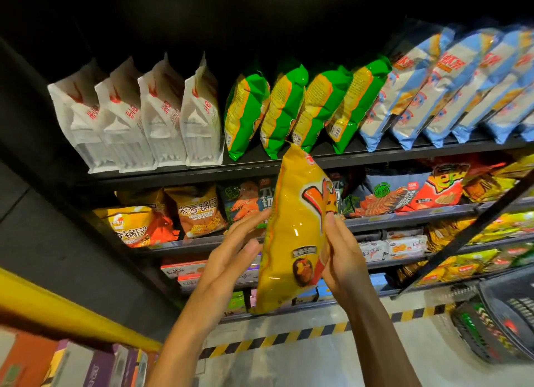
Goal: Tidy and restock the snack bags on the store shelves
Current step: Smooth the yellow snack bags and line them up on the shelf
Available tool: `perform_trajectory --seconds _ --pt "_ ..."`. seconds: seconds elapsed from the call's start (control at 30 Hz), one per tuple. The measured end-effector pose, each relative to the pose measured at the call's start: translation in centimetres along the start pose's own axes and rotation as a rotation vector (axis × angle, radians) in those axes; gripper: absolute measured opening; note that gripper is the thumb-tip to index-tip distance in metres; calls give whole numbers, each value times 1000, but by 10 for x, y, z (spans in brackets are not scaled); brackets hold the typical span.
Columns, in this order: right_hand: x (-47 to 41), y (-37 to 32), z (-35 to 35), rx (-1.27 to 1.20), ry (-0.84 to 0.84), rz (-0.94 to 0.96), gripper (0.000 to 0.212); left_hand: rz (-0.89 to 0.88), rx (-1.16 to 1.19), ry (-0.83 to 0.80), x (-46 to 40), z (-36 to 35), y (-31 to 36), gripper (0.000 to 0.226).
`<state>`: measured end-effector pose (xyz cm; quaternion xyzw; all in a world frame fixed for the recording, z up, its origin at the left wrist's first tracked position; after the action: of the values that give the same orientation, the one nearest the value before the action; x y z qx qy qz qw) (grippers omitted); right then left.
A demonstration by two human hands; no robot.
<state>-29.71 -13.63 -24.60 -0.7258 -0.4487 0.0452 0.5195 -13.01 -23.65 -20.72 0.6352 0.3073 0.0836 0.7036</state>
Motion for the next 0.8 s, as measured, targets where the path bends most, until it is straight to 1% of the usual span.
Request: perform_trajectory --seconds 0.03,0.07,0.13,0.17,0.2,0.27,0.33,0.37,0.5,0.53,0.63,0.8 --pt "2 -1 -1 61 13 52 119 11 -19 9 1 2 -1 63" --pt "7 -3 -3 137 33 111 111 24 -44 20 1 4 -4 62" --pt "20 -10 -10 270 77 250 88 57 -90 44 3 6 -8 61" --pt "25 -12 -13 329 90 318 80 73 -88 64 3 5 -10 59" --pt "29 -13 -17 382 73 369 75 79 -66 95 2 3 -11 55" --pt "39 -16 -27 433 -8 433 65 73 -25 223 2 1 -14 50" --pt "48 -23 -34 418 -119 430 58 84 44 415 2 6 -21 44" --pt "52 -26 -35 430 -181 417 57 110 104 486 2 9 -24 40" --pt "57 -19 -38 629 -372 358 43 210 260 641 1 12 -34 30" --pt "57 -15 -39 646 -396 342 47 230 270 662 2 13 -35 28" --pt "57 -9 -40 660 -403 335 55 232 253 617 4 12 -31 33" --pt "59 -13 -42 611 -429 310 45 240 231 621 7 13 -30 34"
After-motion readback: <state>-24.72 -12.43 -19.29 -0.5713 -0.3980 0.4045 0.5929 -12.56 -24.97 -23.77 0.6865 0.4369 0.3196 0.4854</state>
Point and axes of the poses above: each hand's wrist, its own x-axis away from the middle knuckle, its own z-axis out of the back of the hand, y = z × x, the point moved 3 cm from there along -x, towards the middle knuckle, and after that the axes turned 11 degrees about -z, right-handed, at the moved point
